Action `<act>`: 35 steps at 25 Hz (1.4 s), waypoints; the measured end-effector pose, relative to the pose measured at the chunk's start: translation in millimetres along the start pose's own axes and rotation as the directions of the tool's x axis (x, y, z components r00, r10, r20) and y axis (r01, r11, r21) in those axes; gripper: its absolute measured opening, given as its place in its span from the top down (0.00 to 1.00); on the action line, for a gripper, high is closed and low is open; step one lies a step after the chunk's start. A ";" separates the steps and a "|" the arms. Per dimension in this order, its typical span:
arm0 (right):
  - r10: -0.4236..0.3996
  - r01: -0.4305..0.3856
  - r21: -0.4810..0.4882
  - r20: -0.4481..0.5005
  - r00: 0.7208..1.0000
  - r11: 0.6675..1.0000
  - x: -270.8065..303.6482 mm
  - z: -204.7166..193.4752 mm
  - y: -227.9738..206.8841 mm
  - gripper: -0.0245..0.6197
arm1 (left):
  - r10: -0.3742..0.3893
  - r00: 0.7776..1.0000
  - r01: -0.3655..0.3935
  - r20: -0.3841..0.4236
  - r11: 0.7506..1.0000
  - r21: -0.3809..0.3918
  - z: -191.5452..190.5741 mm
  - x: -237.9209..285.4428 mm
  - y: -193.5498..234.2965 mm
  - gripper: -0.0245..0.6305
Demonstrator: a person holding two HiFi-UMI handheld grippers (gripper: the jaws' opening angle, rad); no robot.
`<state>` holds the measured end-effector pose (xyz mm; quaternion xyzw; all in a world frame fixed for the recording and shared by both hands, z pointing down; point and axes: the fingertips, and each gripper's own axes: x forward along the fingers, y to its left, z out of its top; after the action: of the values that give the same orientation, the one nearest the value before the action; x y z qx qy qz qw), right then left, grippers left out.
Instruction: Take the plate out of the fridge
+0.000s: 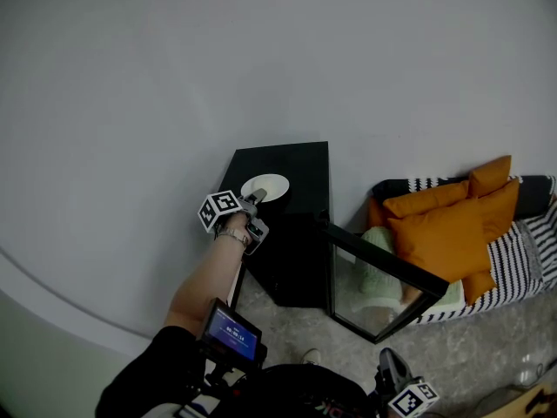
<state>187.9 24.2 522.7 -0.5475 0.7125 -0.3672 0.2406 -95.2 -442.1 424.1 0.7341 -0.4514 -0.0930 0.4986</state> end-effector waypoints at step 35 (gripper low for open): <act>0.021 -0.020 0.020 -0.019 1.000 1.000 -3.4 7.9 -6.8 0.96 | 0.271 0.933 0.021 -0.237 0.616 0.787 -34.1 -12.8 -9.8 0.95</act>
<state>198.8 24.5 522.9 -0.5343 0.7166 -0.3768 0.2430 -77.0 -409.4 428.7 0.8476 -0.4067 0.2720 0.2056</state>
